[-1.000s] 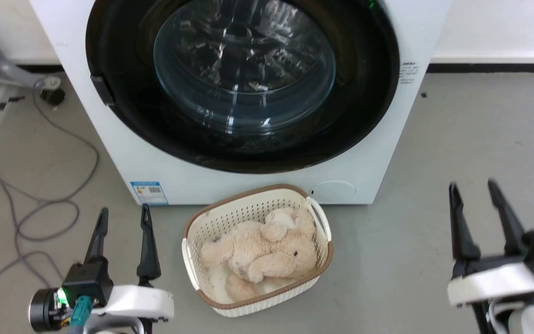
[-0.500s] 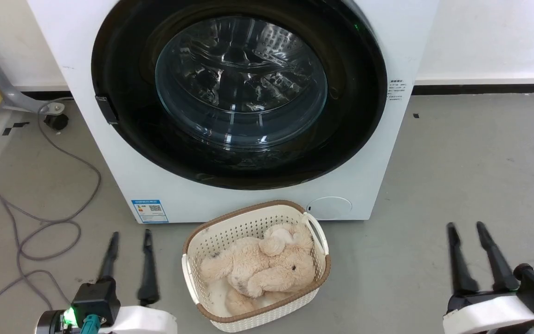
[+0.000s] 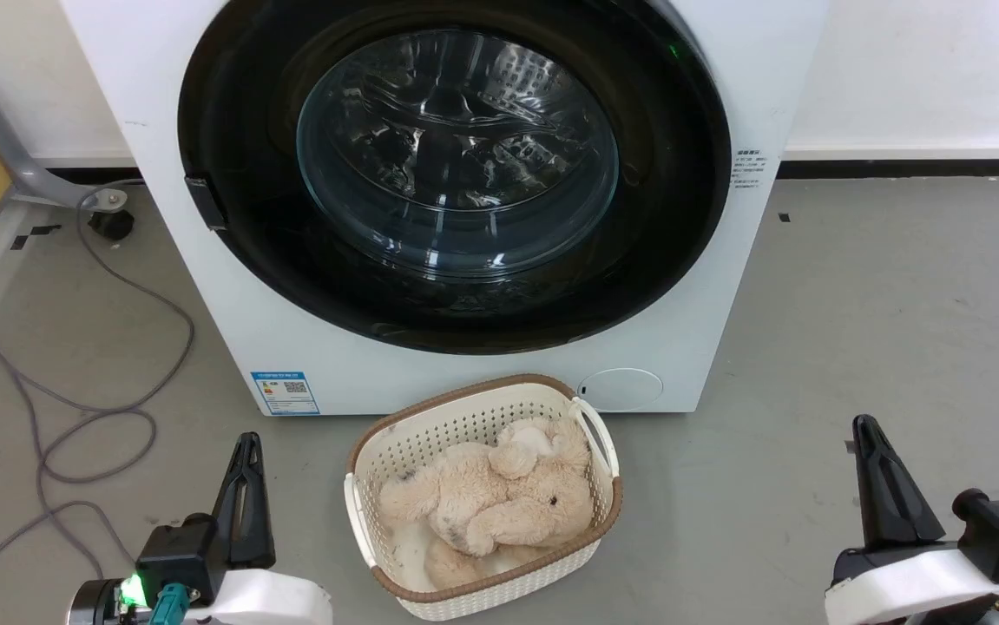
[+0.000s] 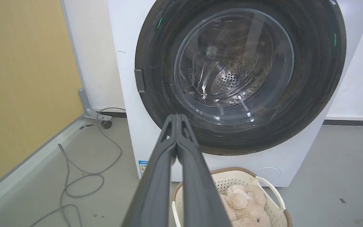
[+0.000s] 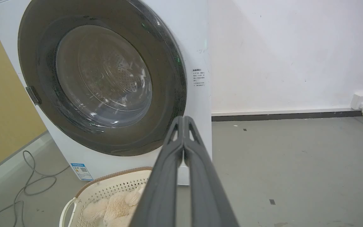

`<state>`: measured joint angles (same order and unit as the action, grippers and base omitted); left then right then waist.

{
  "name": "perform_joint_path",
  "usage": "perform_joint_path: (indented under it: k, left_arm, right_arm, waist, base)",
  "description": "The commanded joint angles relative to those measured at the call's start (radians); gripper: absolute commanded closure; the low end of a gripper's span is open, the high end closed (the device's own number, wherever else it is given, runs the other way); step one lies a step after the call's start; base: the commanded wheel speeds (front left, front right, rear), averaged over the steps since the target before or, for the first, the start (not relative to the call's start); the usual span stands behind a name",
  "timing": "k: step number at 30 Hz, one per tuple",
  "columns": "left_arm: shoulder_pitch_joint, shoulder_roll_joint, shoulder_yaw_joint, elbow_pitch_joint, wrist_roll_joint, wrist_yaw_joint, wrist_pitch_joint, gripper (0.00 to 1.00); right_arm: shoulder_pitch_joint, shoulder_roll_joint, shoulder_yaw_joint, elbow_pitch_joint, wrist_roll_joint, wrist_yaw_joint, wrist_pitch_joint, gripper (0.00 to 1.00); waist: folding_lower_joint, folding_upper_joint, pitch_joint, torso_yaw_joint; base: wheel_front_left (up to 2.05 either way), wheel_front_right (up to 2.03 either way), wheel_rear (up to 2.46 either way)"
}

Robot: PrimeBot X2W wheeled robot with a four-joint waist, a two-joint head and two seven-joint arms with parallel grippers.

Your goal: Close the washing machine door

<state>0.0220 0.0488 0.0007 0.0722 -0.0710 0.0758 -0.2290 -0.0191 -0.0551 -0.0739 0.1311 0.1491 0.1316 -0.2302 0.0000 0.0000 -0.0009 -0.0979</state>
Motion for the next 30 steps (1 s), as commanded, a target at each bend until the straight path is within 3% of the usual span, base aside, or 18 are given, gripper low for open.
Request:
perform_joint_path:
  k: [1, 30]
  left_arm:
    - [-0.003, 0.0, 0.0, -0.006, 0.008, -0.006, 0.007, 1.0]
    - [-0.008, 0.001, 0.0, -0.024, 0.025, -0.025, 0.066, 1.0]
  right_arm:
    - [0.002, 0.001, 0.003, -0.008, -0.01, 0.0, 0.006, 1.0]
    - [0.007, 0.002, 0.022, -0.041, -0.047, 0.0, 0.066, 1.0]
  waist:
    - [0.0, 0.0, 0.0, 0.002]
    - [0.0, 0.0, 0.0, 0.027]
  base:
    - [0.0, 0.0, 0.0]
    - [0.0, 0.0, 0.0]
